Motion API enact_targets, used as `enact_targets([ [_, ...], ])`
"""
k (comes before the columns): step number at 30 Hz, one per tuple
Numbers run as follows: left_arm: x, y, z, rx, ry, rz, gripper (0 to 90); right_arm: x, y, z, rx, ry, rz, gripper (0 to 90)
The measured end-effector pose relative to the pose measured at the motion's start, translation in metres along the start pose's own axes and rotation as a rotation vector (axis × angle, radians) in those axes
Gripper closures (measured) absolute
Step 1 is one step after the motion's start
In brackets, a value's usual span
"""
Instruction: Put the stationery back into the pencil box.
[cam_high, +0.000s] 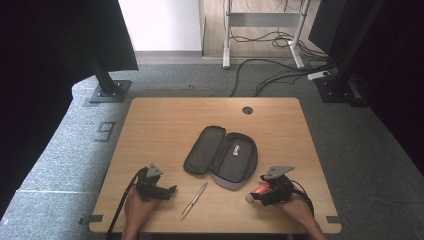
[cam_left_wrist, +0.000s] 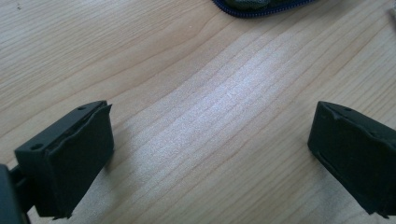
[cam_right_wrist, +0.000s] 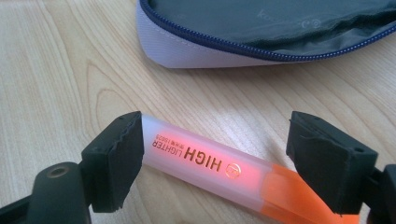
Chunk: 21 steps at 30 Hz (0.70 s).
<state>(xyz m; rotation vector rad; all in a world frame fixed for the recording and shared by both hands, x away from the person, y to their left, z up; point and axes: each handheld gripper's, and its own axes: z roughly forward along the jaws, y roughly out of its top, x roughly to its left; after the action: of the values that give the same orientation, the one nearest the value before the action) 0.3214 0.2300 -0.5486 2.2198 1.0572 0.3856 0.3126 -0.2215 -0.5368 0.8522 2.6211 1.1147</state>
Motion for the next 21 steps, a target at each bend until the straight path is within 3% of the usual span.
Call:
enact_targets([
  [3, 0.000, 0.000, 0.000, 0.000, 0.000, 0.000, 0.0, -0.001, -0.003, -0.001, -0.006, 0.022, 0.009, 23.1],
  [7, 0.000, 0.000, 0.000, 0.000, 0.000, 0.000, 0.1, 0.000, -0.007, -0.001, 0.022, 0.018, -0.008, 24.9],
  [21, 0.000, 0.000, 0.000, 0.000, 0.000, 0.000, 0.0, -0.003, -0.019, -0.012, 0.029, -0.031, -0.014, 47.9],
])
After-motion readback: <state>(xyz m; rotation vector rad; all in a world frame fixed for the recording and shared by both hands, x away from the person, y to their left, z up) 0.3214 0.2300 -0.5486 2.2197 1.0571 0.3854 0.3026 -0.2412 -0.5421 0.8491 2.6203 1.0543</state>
